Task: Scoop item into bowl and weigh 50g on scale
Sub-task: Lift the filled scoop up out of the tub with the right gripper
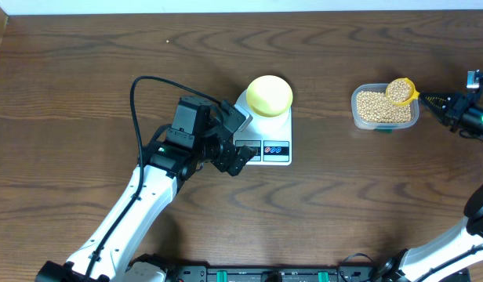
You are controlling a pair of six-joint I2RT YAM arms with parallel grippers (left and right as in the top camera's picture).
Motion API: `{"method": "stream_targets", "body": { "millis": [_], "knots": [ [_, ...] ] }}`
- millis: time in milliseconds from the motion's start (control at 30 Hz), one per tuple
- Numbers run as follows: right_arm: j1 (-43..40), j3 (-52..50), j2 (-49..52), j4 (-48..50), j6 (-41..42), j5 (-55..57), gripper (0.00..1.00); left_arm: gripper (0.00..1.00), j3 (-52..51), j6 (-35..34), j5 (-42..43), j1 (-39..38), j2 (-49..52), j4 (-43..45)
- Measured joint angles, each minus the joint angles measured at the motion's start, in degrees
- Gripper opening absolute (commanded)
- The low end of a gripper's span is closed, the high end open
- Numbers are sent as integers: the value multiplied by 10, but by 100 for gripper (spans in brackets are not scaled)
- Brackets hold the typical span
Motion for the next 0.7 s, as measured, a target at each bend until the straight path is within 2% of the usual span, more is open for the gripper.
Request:
{"method": "stream_targets", "body": {
  "millis": [700],
  "knots": [
    [0, 0, 0, 48, 106, -83, 1, 92, 0, 0, 0, 0, 0, 0]
  ]
}}
